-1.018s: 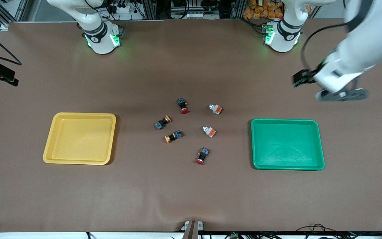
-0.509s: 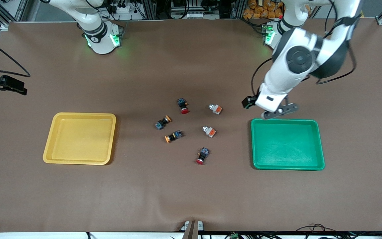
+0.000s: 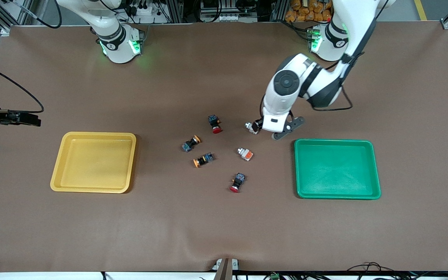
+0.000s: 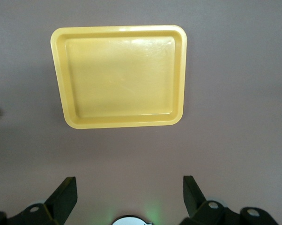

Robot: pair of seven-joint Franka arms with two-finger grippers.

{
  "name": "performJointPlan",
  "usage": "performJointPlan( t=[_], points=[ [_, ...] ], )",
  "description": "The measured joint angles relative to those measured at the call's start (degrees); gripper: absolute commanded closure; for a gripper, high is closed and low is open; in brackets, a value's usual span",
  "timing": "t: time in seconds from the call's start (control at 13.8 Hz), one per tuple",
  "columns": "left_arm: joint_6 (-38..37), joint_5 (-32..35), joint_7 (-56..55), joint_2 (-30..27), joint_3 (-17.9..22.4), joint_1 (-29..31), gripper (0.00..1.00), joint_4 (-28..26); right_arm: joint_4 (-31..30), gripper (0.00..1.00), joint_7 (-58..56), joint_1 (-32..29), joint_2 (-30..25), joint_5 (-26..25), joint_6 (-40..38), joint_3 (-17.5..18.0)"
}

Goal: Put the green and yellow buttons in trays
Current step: 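Grasp the orange-white button with the left gripper while the right gripper advances, then lower the left gripper's button into the green tray while the right gripper grasps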

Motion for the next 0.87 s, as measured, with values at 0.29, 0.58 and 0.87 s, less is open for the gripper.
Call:
performJointPlan(
  t=[0.29,0.58,0.87],
  points=[
    [4.7,3.9,-13.9,4.7,0.0,-3.0,0.0,0.0,-0.1,0.0,0.3,-0.2,0.2,0.1,-0.3,0.1],
    [7.8,9.5,-21.8,9.8,0.0,-3.6,0.24,0.0,-0.2,0.0,11.1,2.0,2.3,0.9,0.1,0.9],
    [9.8,9.7,-21.8,12.2,0.2,-3.4,1.0,0.3,-0.3,0.0,21.4,4.3,6.7,12.2,4.1,1.0]
  ],
)
